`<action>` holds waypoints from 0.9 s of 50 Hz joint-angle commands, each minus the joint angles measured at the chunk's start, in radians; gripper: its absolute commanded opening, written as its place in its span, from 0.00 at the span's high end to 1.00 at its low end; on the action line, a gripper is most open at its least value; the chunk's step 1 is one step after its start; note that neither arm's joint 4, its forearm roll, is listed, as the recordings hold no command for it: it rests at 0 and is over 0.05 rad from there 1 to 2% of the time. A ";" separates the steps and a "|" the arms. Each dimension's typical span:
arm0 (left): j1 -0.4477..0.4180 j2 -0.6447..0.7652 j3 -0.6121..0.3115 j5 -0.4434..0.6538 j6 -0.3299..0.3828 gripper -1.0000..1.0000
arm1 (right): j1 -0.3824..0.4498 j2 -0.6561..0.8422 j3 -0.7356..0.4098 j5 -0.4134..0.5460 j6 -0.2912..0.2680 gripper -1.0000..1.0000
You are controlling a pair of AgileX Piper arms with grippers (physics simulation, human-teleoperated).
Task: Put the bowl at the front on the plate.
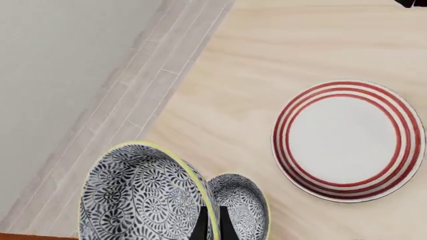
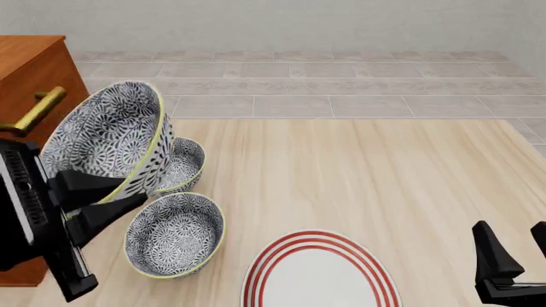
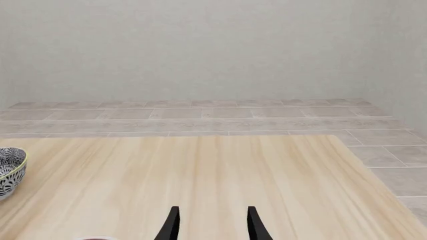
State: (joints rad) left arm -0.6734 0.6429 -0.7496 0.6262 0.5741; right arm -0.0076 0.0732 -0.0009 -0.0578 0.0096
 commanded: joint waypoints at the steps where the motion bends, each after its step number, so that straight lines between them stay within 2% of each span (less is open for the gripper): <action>1: -0.114 0.068 -0.028 -0.033 0.051 1.00 | 0.000 -0.004 0.000 0.003 -0.002 0.00; 3: -0.131 0.078 -0.043 -0.030 0.048 1.00 | 0.002 -0.004 0.000 0.003 -0.003 0.00; 5: -0.134 0.075 -0.042 -0.039 0.078 1.00 | 0.002 -0.004 0.000 0.003 -0.003 0.00; 6: -0.144 0.089 -0.061 -0.030 0.067 1.00 | 0.002 -0.006 0.000 0.005 -0.003 0.00; 11: -0.201 0.127 -0.085 -0.028 0.102 1.00 | 0.001 -0.001 0.000 0.000 -0.003 0.00; 13: -0.198 0.140 -0.088 -0.033 0.123 1.00 | 0.001 -0.001 0.000 0.000 -0.003 0.00; 19: -0.228 0.200 -0.125 -0.026 0.118 1.00 | -0.001 -0.012 0.000 0.010 -0.002 0.00; 20: -0.240 0.206 -0.117 -0.032 0.139 1.00 | -0.002 -0.011 0.000 0.009 -0.002 0.00; 27: -0.302 0.269 -0.132 -0.025 0.160 1.00 | -0.002 -0.010 0.000 0.007 -0.002 0.00; 35: -0.363 0.326 -0.188 -0.005 0.156 1.00 | -0.003 -0.024 0.001 0.019 -0.002 0.00; 42: -0.417 0.378 -0.207 0.005 0.193 1.00 | -0.005 -0.027 0.001 0.022 -0.003 0.00; 45: -0.451 0.417 -0.229 0.013 0.183 1.00 | -0.005 -0.030 0.001 0.025 -0.003 0.00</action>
State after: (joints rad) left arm -1.0420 0.9781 -0.9313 0.6266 0.7366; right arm -0.0111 0.0503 -0.0003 -0.0394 0.0071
